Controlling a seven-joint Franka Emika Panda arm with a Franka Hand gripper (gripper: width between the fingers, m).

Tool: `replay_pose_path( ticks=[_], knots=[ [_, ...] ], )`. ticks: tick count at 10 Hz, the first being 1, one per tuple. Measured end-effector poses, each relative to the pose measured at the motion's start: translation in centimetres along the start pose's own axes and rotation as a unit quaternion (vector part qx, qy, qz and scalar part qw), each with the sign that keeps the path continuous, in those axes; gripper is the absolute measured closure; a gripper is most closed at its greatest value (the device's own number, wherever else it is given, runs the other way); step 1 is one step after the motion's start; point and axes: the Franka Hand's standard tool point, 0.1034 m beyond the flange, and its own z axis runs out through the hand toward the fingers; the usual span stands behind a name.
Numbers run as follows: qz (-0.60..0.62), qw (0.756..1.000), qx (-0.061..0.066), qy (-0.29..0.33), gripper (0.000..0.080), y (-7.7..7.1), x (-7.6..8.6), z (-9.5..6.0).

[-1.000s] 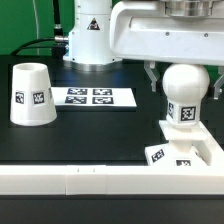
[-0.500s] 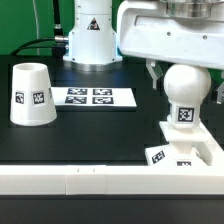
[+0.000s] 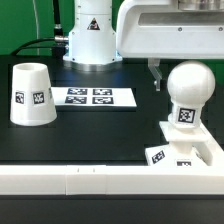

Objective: Assemble lamp

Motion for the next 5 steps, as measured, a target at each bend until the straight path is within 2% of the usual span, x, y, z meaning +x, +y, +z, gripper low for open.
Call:
replay_pose_path(
  ticks=[3,5],
  knots=[
    [-0.161,0.987,-0.003,0.0,0.0101,0.5,0.21,-0.1],
    [-0.224,0.975,-0.005,-0.001,0.0101,0.59,0.27,-0.08]
  ],
)
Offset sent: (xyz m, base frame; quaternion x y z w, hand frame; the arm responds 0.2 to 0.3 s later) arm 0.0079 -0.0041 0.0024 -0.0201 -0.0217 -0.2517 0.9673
